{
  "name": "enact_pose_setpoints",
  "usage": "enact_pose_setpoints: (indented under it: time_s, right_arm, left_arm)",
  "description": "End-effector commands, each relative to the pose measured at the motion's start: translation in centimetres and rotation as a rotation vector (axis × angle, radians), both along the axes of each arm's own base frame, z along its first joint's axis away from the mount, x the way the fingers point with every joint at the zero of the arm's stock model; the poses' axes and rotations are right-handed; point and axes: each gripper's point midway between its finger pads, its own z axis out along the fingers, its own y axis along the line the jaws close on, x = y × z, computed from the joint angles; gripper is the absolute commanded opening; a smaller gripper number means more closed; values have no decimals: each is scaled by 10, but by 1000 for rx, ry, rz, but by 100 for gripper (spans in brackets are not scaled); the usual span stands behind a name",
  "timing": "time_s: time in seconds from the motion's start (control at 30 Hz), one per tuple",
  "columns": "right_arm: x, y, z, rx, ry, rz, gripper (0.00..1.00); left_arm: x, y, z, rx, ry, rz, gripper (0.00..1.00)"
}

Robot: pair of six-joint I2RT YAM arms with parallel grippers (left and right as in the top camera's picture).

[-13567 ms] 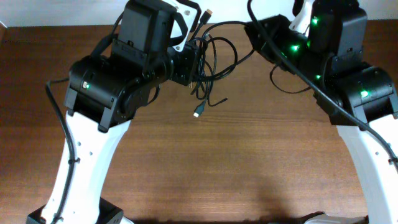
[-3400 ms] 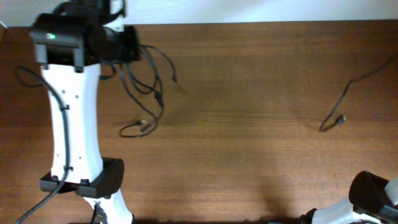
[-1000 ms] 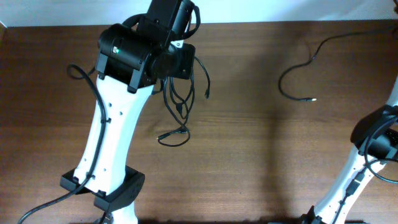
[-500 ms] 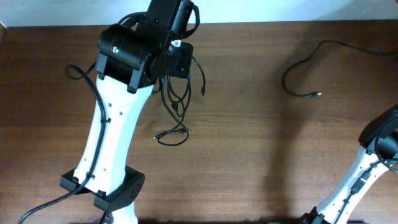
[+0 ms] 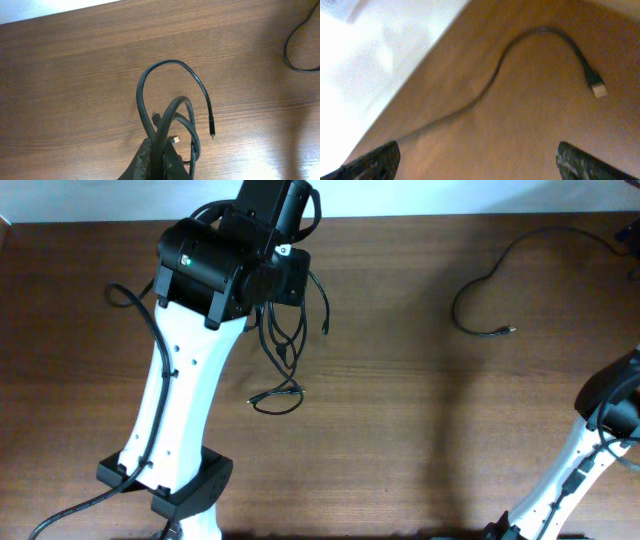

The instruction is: Untangle cables

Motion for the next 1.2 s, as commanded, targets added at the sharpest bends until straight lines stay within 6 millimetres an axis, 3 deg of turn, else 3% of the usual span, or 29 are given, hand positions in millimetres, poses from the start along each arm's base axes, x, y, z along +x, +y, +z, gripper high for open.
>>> enact_pose_setpoints:
  time_s: [0.0, 0.07, 0.13, 0.3, 0.4, 0.53, 0.67, 0.83, 0.93, 1.03, 1.17]
  right_arm:
    - [-17, 58, 95, -15, -62, 126, 99]
    - [-21, 112, 110, -38, -51, 424, 99]
    - [-30, 157, 113, -100, -7, 664, 99]
    - [-53, 233, 80, -259, 160, 1185, 99]
    - [-54, 256, 71, -237, 178, 1236, 99]
    - [-42, 270, 60, -107, 176, 1086, 99]
    - [-35, 281, 33, -36, 207, 1015, 99]
    - [-34, 286, -37, -6, 320, 922, 99]
    - [-37, 287, -63, 18, 348, 870, 99]
    - [-40, 276, -76, 44, 393, 703, 98]
    - [-42, 263, -79, 112, 409, 438, 95]
  left_arm:
    - [-4, 5, 10, -4, -28, 12, 0]
    - [-4, 5, 10, -4, -27, 11, 0]
    - [-4, 5, 10, -4, -28, 11, 0]
    - [-4, 5, 10, 3, -28, 1, 0]
    - [-4, 5, 10, 13, -29, -12, 0]
    - [-4, 5, 10, 22, -30, -25, 0]
    - [-4, 5, 10, 22, -30, -25, 0]
    - [-4, 5, 10, 23, -30, -26, 0]
    - [-4, 5, 10, 23, -30, -26, 0]
    - [-4, 5, 10, 33, -31, -41, 0]
    - [-4, 4, 10, 33, -30, -41, 0]
